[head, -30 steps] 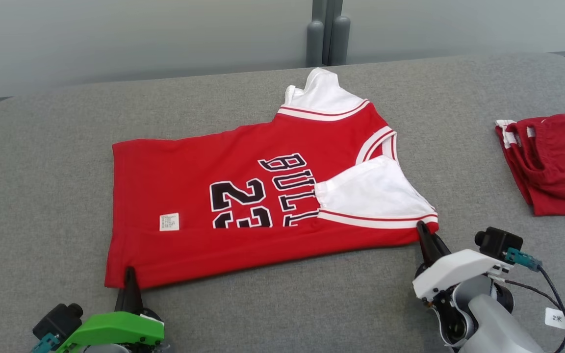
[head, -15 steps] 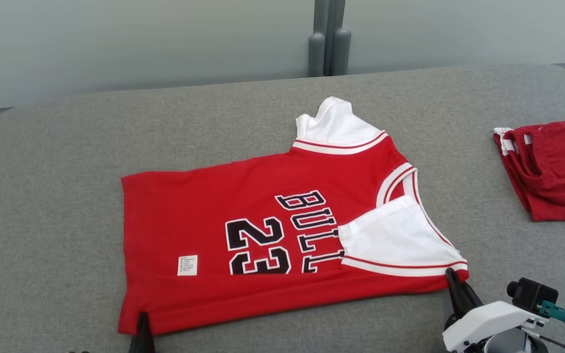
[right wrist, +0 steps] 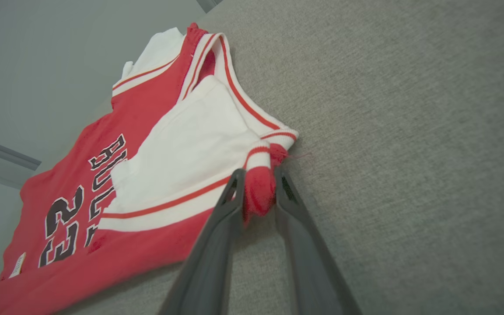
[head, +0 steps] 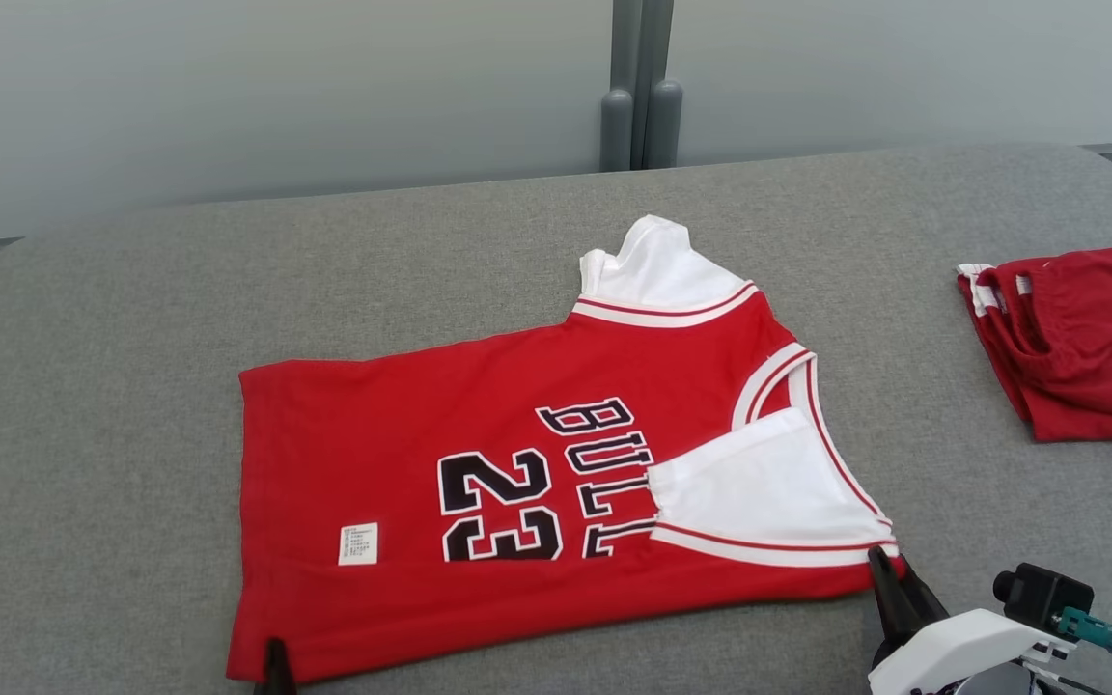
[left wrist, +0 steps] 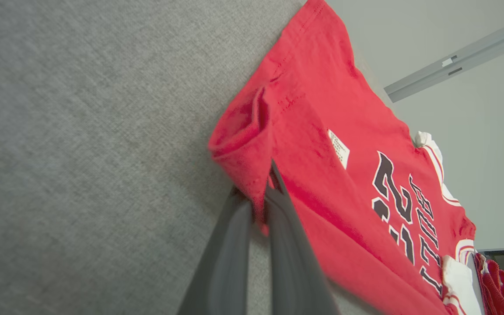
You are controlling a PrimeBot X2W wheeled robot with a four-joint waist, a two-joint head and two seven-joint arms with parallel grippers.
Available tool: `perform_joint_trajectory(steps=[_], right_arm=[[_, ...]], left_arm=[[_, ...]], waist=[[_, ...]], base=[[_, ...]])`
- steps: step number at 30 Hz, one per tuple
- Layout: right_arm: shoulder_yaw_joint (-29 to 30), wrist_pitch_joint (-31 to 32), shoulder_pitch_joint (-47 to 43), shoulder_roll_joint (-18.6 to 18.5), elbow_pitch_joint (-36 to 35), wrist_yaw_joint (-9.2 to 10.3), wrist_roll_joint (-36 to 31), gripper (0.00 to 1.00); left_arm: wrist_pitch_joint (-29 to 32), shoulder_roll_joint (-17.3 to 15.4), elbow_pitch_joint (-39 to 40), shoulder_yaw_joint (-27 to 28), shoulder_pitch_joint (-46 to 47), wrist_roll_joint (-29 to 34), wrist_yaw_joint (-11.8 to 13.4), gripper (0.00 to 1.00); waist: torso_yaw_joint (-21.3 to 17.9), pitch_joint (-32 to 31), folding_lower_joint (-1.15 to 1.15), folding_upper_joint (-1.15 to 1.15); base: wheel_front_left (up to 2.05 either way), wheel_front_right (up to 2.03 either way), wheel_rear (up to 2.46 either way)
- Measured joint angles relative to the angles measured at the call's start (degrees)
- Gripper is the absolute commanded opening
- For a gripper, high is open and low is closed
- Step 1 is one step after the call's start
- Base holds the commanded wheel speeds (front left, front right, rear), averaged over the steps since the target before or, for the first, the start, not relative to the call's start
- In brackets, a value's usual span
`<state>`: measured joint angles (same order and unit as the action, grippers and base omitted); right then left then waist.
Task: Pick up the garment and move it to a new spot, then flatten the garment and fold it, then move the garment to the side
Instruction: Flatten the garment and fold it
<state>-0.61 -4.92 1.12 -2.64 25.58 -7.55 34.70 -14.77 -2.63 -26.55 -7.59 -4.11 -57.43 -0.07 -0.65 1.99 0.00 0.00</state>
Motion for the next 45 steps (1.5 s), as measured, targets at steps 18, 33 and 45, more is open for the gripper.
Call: perform_joint_trajectory(steps=[18,33,45], right_arm=[[6.83,0.81,-2.60,-0.15,-9.80,0.07,-7.43,1.00],[4.31,8.50,1.13,-0.14,-25.53,0.07,-11.16,1.00],[0.93,10.13,4.19,-0.15,-29.26,0.07,-11.69,1.00]], left_arm=[[1.79,-8.39,5.45,-0.59,3.84,9.80,3.23,1.00],[18.56,-16.23,-2.61,-7.59,26.34,16.62,4.71,1.00],[22.75,-17.12,-15.13,-9.31,38.58,18.70,5.65,1.00]], waist=[[-2.60,0.20,0.00,0.00],[-3.83,4.83,0.00,0.00],[-4.88,11.51,0.00,0.00]], base=[[0.00,0.00,0.00],[0.00,0.00,0.00],[0.00,0.00,0.00]])
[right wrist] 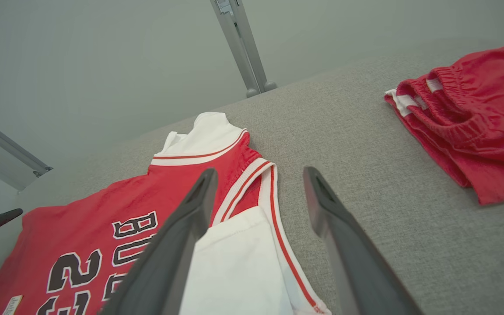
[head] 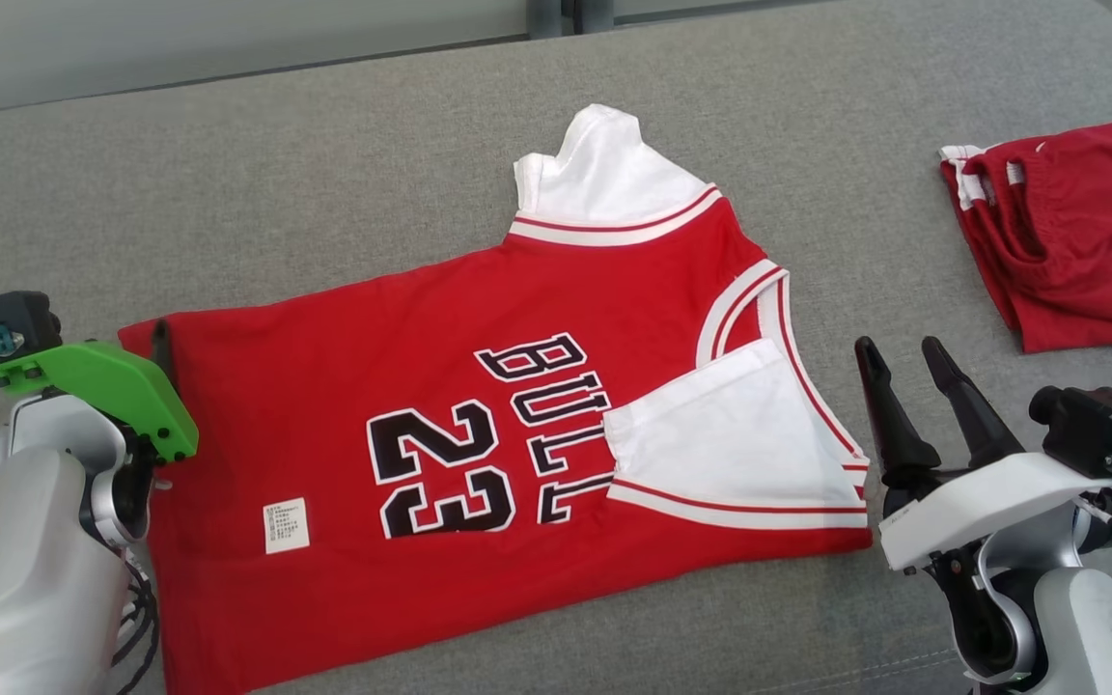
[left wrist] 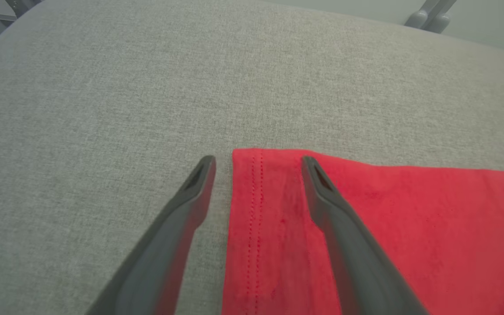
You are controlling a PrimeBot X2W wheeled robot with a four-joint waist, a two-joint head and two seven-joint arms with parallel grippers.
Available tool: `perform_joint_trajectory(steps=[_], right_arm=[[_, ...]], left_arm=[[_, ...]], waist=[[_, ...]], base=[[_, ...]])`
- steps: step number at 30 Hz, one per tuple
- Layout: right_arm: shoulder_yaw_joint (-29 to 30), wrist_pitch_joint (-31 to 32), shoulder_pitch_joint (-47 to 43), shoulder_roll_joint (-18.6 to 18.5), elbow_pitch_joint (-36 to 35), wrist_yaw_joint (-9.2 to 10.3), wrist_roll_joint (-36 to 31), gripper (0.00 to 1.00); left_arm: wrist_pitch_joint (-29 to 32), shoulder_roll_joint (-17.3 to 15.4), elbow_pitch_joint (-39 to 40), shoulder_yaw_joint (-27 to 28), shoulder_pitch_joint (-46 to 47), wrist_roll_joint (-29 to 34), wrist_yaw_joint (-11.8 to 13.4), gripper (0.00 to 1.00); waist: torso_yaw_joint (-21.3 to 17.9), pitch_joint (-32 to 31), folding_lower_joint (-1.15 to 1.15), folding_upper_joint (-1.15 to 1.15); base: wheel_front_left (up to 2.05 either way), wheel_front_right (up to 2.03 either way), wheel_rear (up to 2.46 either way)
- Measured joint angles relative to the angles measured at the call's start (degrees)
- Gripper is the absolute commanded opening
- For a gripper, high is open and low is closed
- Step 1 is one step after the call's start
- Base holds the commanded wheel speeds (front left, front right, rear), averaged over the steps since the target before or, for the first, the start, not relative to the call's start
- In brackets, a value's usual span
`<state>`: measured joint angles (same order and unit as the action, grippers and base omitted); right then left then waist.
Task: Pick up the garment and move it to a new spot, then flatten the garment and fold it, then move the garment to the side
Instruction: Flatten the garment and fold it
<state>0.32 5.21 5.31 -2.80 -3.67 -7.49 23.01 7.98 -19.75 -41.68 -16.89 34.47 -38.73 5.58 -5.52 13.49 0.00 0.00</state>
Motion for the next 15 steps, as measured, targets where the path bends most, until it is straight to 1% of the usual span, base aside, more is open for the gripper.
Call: perform_joint_trajectory(steps=[8,15], right_arm=[[-0.81,0.00,0.32,-0.01,-0.91,0.00,0.04,1.00],[-1.03,-0.01,0.82,-0.01,-1.19,0.00,0.48,1.00]], left_arm=[[0.83,-1.21,-5.55,-0.46,3.85,0.31,-0.68,1.00],[0.85,-0.94,-8.31,-1.36,5.52,0.30,-2.45,1.00]], waist=[[-0.79,2.88,0.00,0.00],[-1.06,3.90,0.00,0.00]], base=[[0.00,0.00,0.00],[0.00,0.00,0.00]])
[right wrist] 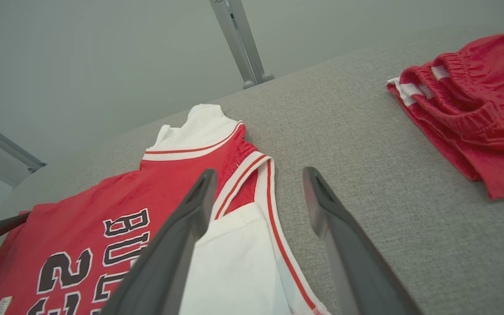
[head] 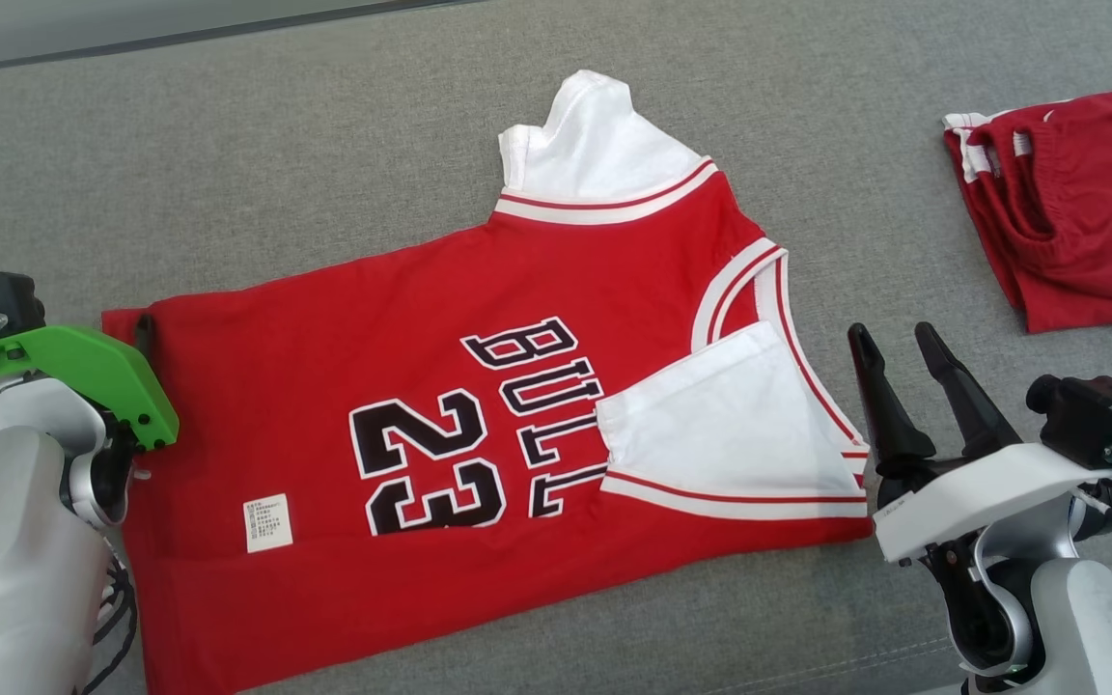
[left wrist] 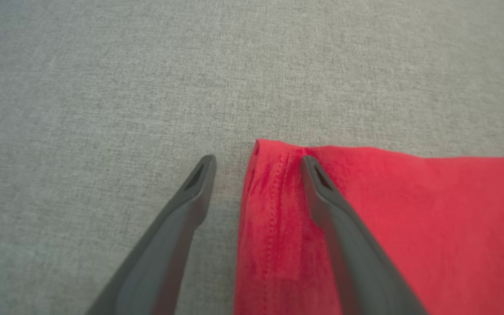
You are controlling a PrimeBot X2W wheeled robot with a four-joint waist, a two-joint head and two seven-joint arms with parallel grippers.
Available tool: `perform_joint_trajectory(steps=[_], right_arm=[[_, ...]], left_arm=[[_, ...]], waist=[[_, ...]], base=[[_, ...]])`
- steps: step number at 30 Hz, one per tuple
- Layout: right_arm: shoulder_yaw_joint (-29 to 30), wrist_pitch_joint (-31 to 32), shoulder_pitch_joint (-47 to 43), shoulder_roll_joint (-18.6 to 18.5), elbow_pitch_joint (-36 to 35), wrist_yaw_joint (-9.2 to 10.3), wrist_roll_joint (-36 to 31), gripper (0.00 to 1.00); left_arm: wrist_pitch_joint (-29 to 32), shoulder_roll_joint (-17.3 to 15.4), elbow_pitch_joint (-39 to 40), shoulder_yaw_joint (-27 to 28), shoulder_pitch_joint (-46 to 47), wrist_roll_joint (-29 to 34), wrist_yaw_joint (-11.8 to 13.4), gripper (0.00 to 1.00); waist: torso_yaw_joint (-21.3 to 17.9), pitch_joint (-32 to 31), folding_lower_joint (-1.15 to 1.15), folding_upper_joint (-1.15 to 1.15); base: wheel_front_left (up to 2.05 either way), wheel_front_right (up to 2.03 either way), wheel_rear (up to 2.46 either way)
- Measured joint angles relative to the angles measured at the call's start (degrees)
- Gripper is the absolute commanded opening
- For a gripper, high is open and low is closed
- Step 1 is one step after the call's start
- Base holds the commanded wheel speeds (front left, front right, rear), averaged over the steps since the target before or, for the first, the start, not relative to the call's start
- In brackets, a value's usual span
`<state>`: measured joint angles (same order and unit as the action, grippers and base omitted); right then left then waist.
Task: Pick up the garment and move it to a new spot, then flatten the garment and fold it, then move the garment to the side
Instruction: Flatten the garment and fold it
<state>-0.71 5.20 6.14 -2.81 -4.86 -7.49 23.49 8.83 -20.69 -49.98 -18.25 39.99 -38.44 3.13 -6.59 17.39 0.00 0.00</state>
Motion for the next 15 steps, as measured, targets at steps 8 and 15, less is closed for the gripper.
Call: perform_joint_trajectory(steps=[8,15], right_arm=[[-0.15,0.00,0.35,0.00,-0.05,0.00,0.10,1.00],[-0.10,0.00,0.75,0.00,-0.03,0.00,0.19,1.00]], left_arm=[[-1.85,0.00,-2.11,-0.88,1.86,0.44,-1.37,1.00],[-1.80,0.09,-4.44,-1.70,3.36,0.45,-2.57,0.05]], waist=[[-0.24,0.61,0.00,0.00],[-0.53,0.91,0.00,0.00]], base=[[0.00,0.00,0.00],[0.00,0.00,0.00]])
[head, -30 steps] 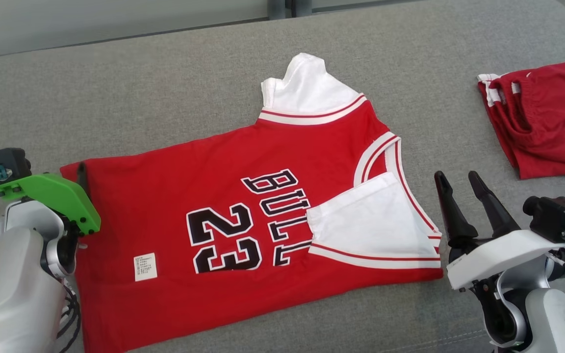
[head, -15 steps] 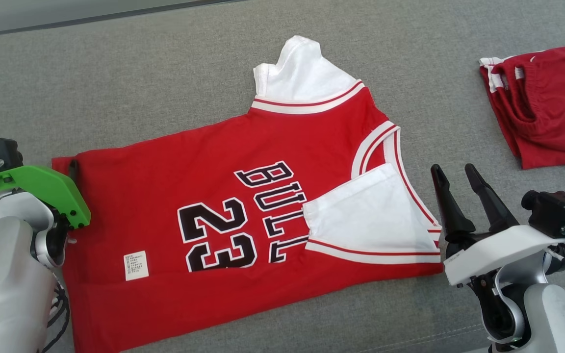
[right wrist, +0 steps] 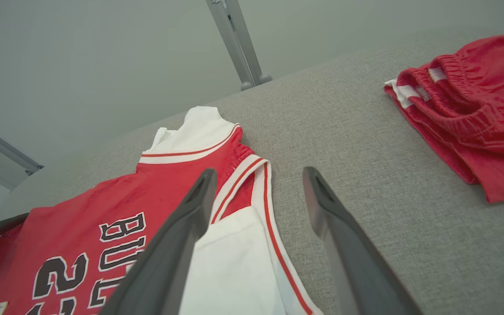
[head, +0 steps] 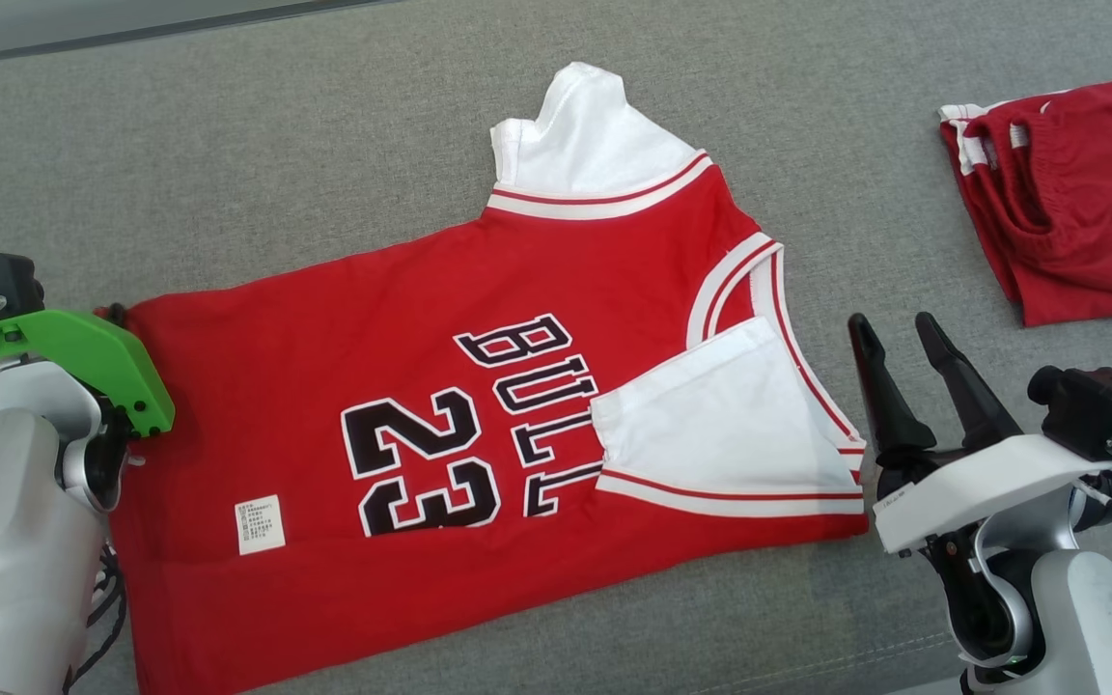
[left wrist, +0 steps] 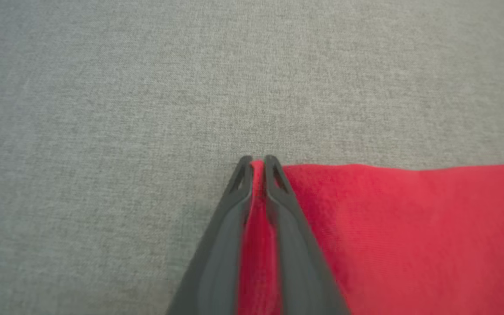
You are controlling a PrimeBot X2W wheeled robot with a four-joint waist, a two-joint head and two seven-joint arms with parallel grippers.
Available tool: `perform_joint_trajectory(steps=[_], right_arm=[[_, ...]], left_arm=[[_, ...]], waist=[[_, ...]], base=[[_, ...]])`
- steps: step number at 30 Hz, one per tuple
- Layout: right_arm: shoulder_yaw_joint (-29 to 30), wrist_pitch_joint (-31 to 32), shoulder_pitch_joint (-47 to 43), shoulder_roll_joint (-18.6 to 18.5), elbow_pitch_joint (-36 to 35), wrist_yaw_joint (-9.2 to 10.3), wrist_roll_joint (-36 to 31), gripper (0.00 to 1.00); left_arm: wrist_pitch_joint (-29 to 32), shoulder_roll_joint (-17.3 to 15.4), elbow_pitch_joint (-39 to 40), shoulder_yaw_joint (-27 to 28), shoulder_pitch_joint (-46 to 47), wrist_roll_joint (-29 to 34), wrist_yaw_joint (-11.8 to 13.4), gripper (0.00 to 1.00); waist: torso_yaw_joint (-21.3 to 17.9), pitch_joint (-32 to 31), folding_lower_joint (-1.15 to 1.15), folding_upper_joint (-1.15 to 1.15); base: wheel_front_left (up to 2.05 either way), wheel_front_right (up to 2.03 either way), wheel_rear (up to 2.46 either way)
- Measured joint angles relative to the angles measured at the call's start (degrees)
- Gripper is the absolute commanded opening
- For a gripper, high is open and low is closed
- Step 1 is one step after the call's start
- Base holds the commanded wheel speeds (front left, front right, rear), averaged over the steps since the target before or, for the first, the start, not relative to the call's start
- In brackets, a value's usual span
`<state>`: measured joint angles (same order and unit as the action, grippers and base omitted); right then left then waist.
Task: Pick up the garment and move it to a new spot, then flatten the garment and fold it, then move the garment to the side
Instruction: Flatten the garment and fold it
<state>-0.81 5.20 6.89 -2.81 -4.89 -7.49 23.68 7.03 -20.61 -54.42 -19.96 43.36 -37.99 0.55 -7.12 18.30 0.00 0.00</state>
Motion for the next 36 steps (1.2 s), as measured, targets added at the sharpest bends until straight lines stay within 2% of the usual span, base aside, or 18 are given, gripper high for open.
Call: perform_joint_trajectory(steps=[1,11,19,24,30,35,36], right_arm=[[0.05,0.00,0.08,0.00,0.00,0.00,-0.01,1.00],[1.03,2.35,4.66,-0.31,-0.11,0.00,-2.60,1.00],[1.51,8.89,14.84,-3.64,5.08,0.00,-5.75,1.00],[0.43,13.82,24.06,-7.13,11.41,0.01,-6.53,1.00],[0.02,19.29,35.46,-8.13,22.48,0.01,-6.36,1.00],[1.76,20.63,43.86,-8.88,32.55,0.01,-9.32,1.00],[2.33,20.96,46.60,-8.68,36.40,0.00,-10.32,1.00]], left_arm=[[0.07,0.02,-0.36,-0.16,0.21,0.00,-0.08,0.00],[-2.64,1.14,-0.47,-1.66,0.87,0.74,-2.10,0.00],[-7.09,2.31,4.75,-2.89,-1.14,1.33,-3.02,0.00],[-7.44,3.25,9.10,-3.96,-1.94,1.79,-2.97,0.00],[-7.59,4.77,14.18,-4.72,-2.27,1.87,-2.19,0.00],[-7.68,6.38,17.46,-5.63,-2.02,2.05,-1.54,0.00],[-7.94,7.02,18.27,-5.89,-1.68,2.07,-1.48,0.00]], waist=[[0.00,0.00,0.00,0.00],[1.53,-0.96,0.00,0.00],[4.79,-1.90,0.00,0.00],[7.57,-1.75,0.00,0.00],[10.88,-0.31,0.00,0.00],[13.63,1.88,0.00,0.00],[14.80,2.86,0.00,0.00]], base=[[0.00,0.00,0.00],[0.00,0.00,0.00],[0.00,0.00,0.00],[0.00,0.00,0.00],[0.00,0.00,0.00],[0.00,0.00,0.00],[0.00,0.00,0.00]])
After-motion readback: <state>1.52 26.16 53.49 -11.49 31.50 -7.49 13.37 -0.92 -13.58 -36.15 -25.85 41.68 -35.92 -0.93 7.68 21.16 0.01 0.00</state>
